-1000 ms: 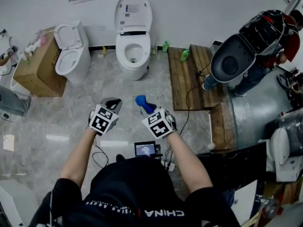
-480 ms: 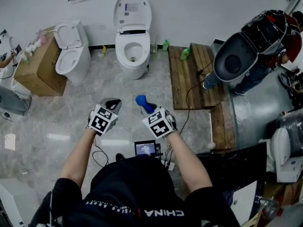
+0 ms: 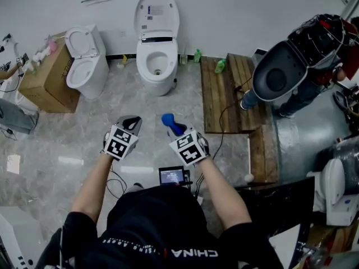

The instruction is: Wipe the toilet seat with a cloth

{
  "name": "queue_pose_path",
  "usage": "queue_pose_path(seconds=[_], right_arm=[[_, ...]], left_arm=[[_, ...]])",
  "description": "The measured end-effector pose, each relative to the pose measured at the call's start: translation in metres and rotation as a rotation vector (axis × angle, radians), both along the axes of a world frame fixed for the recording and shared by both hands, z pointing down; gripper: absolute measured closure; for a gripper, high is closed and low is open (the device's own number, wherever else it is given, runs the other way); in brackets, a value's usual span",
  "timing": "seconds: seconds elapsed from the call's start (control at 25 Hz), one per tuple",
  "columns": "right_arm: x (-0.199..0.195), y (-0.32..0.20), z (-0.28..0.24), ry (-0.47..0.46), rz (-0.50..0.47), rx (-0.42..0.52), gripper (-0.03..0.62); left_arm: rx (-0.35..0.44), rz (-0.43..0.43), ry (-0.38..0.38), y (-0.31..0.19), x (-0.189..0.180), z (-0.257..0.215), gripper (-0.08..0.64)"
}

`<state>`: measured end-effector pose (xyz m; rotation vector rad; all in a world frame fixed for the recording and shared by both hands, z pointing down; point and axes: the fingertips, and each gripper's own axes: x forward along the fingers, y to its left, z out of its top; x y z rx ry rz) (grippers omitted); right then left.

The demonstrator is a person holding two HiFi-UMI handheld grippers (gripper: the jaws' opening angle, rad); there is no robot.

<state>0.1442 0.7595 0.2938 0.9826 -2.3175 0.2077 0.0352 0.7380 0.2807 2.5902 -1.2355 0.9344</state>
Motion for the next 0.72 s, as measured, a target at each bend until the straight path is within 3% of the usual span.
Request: queue_pose_path(seconds=[0.16, 0.4, 0.72], right_arm=[[0.019, -0.004, 0.010, -0.023, -0.017, -0.021, 0.540], [0.025, -0.020, 0.021, -0.050, -0.025, -0.051, 0.538], [0.017, -0.089, 0.035, -0.029, 0.034, -0.047, 0.539]], left_arm=[[-0.019, -0.035, 0.044, -0.004, 0.004, 0.000, 0.545], [-0.015, -0.071, 0.017, -0.025, -0.002, 0.011, 0.541], [-0.039, -0.022, 0.043, -0.099, -0.016, 0.034, 0.536]])
